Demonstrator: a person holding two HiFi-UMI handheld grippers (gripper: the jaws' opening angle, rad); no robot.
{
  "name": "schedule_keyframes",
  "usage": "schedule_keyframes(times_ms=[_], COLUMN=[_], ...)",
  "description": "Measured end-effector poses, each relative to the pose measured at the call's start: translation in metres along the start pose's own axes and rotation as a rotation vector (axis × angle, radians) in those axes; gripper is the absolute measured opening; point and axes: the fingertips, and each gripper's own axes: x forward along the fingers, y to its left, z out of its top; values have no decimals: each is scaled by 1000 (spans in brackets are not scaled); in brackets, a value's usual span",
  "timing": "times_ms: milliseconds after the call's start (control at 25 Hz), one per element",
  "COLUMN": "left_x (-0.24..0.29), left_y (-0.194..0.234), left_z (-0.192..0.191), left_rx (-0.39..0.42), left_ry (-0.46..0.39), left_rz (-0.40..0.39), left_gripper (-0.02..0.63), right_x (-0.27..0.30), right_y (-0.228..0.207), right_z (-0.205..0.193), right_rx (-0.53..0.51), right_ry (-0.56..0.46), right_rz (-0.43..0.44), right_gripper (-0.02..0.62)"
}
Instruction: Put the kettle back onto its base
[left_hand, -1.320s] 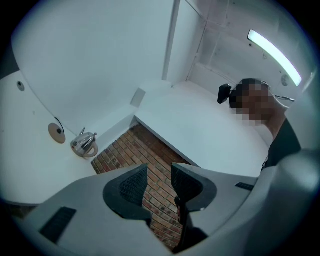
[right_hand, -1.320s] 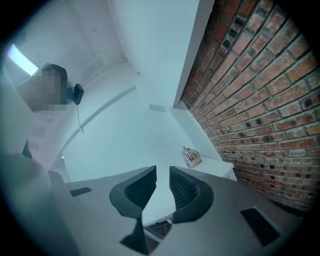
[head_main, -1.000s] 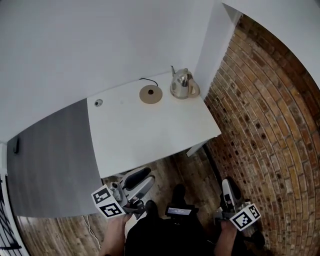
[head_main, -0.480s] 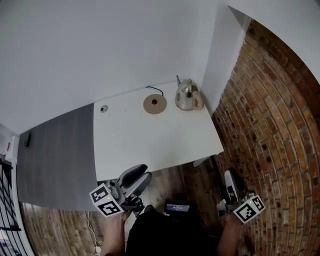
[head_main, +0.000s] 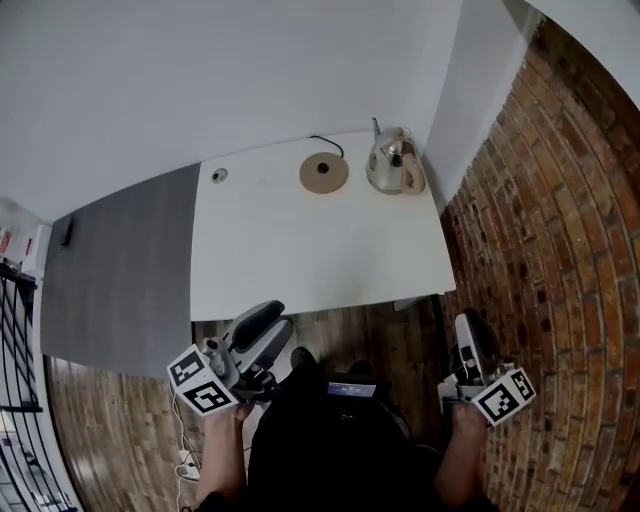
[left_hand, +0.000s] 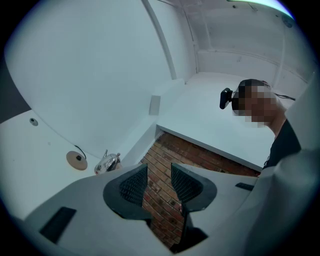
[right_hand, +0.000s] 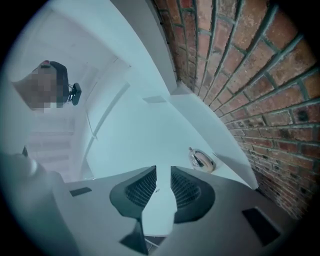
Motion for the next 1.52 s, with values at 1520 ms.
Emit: schedule_keyframes(times_ms=[1520], left_x=[23], left_y=[201], left_z=[77], left_rx=[-206], left_ry=[-81], left_rz=[-56], left_gripper=[166], right_x=[185], right_y=[-5], right_z=[-17], right_rx=[-304], right_ry=[199], right_rz=[-223], right_gripper=[75])
